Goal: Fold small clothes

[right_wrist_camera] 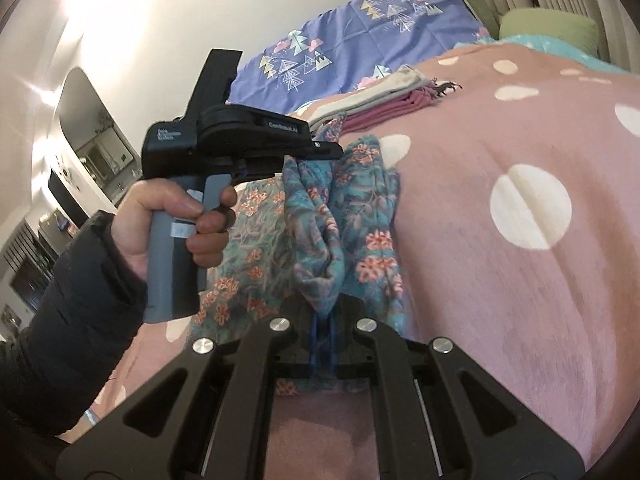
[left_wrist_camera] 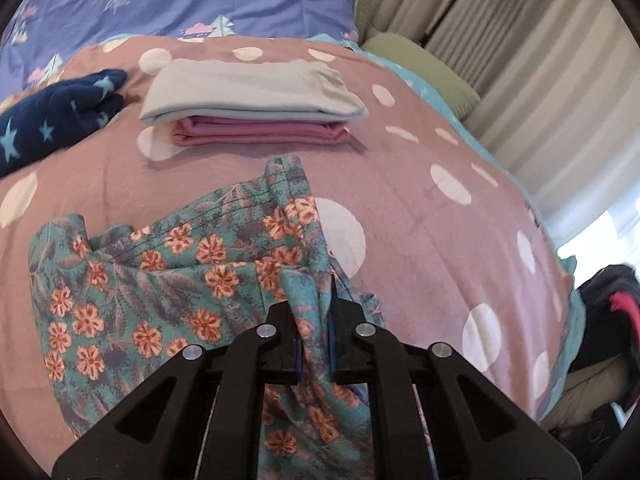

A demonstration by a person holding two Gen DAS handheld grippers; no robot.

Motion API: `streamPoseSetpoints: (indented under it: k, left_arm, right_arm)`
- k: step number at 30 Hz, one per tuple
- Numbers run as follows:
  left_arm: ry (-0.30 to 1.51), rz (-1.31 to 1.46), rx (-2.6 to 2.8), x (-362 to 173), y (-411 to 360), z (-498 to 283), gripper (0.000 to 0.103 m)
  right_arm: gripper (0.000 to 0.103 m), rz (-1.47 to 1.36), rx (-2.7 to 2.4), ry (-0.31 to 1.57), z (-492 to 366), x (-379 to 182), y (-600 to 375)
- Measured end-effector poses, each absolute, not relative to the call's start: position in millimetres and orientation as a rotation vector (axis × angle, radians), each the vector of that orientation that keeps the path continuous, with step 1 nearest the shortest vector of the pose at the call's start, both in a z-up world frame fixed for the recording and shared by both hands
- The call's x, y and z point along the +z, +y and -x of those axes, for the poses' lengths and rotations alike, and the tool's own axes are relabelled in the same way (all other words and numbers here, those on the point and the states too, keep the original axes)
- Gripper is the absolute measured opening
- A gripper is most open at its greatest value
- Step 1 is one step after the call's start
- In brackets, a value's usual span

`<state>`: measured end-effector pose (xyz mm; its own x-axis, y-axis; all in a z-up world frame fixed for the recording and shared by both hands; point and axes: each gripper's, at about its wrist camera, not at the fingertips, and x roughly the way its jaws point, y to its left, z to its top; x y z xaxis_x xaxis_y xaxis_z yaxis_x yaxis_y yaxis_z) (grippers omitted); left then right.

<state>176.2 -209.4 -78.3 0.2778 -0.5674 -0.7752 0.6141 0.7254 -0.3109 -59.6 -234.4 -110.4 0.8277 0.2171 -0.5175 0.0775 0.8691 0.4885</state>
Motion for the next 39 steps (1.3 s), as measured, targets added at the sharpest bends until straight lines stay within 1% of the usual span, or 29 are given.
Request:
streamPoseSetpoints:
  k: [4, 5, 6, 7, 9, 10, 11, 13, 14, 15, 18, 21, 25, 27, 30, 35, 39]
  left_arm:
    - [1.022, -0.09, -0.768, -84, -221, -177, 0.01]
    - [1.02, -0.106, -0.768, -86, -224, -176, 0.015]
    - [1.008, -0.127, -0.762, -86, -226, -174, 0.025]
    - [0.992, -0.14, -0.762, -84, -226, -171, 0.029]
    - [0.945, -0.155, -0.773, -73, -224, -161, 0.045]
    - [0.911, -0.17, -0.774, -66, -221, -154, 0.048]
    - [0.86, -0.209, -0.772, -56, -216, -141, 0.053]
    - [0.789, -0.281, -0.753, -44, -209, -120, 0.056]
    - [0.755, -0.316, -0.754, -39, -204, -107, 0.059]
    - [0.721, -0.352, -0.766, -35, -194, -91, 0.066]
    - [0.677, -0.415, -0.774, -36, -164, -51, 0.069]
    - [0.723, -0.434, -0.782, -54, -125, -16, 0.069]
    - [0.75, -0.475, -0.768, -78, -92, 21, 0.069]
    - [0.762, -0.483, -0.759, -89, -84, 31, 0.071]
    - [0.772, -0.48, -0.686, -103, -78, 33, 0.072]
    - [0.75, -0.482, -0.529, -111, -63, 26, 0.072]
    - [0.76, -0.477, -0.482, -115, -50, 22, 0.072]
  right_arm:
    - [0.004, -0.546, 0.086, 0.601, 60, -114, -239]
    - [0.004, -0.545, 0.076, 0.613, 59, -117, -240]
    - [0.004, -0.553, 0.074, 0.624, 57, -121, -245]
    - [0.004, -0.57, 0.073, 0.639, 56, -126, -248]
    - [0.005, -0.622, 0.076, 0.664, 58, -135, -254]
    - [0.005, -0.651, 0.085, 0.671, 59, -139, -257]
    - [0.005, -0.677, 0.093, 0.675, 59, -142, -260]
    - [0.005, -0.706, 0.104, 0.68, 60, -145, -263]
    - [0.005, -0.706, 0.105, 0.68, 60, -144, -263]
    - [0.005, -0.703, 0.106, 0.679, 60, -143, -262]
    - [0.005, -0.699, 0.114, 0.676, 61, -140, -261]
    - [0.005, -0.725, 0.123, 0.682, 63, -139, -264]
    - [0.005, -0.791, 0.152, 0.68, 63, -135, -269]
    - [0.005, -0.81, 0.163, 0.677, 61, -130, -267]
    - [0.005, -0.817, 0.189, 0.655, 57, -113, -261]
    - [0.005, -0.828, 0.195, 0.604, 65, -91, -259]
    - [0.005, -0.82, 0.146, 0.637, 70, -101, -266]
